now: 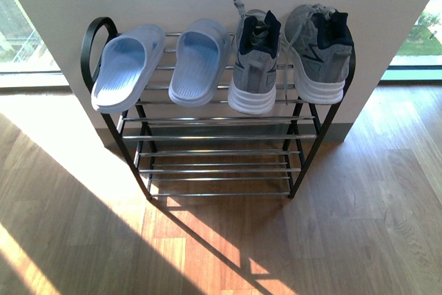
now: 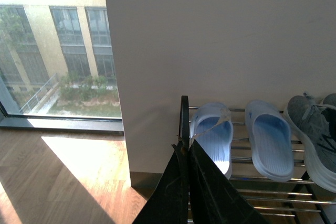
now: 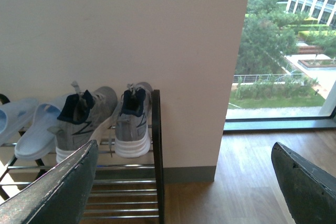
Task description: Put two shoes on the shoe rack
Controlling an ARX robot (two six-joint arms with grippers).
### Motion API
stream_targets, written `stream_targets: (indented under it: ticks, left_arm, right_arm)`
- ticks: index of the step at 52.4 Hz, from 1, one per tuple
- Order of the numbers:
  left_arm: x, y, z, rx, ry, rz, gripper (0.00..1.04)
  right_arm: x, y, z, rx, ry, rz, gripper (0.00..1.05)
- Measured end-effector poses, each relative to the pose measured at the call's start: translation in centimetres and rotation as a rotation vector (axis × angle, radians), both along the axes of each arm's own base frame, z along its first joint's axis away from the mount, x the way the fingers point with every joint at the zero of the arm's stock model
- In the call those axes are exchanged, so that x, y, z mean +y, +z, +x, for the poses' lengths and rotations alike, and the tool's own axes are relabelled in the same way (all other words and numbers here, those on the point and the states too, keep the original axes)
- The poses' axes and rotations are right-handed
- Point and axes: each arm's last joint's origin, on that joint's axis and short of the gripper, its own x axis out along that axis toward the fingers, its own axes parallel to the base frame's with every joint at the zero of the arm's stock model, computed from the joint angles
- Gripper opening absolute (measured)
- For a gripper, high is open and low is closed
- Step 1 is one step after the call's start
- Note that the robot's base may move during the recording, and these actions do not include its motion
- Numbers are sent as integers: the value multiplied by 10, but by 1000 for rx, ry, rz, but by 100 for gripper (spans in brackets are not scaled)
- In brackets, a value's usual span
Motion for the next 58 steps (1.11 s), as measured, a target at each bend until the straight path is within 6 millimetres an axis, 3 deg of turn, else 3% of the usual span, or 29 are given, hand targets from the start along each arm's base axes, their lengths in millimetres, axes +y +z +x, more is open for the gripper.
stream_targets:
  ticks: [9, 58]
  left_arm:
    - [0, -10, -11, 11, 0, 2, 1]
    - [0, -1, -46, -22, 0, 2, 1]
  right_arm:
    - [0, 0, 0, 0, 0, 0, 96]
    - [0, 0, 0, -1, 0, 0, 96]
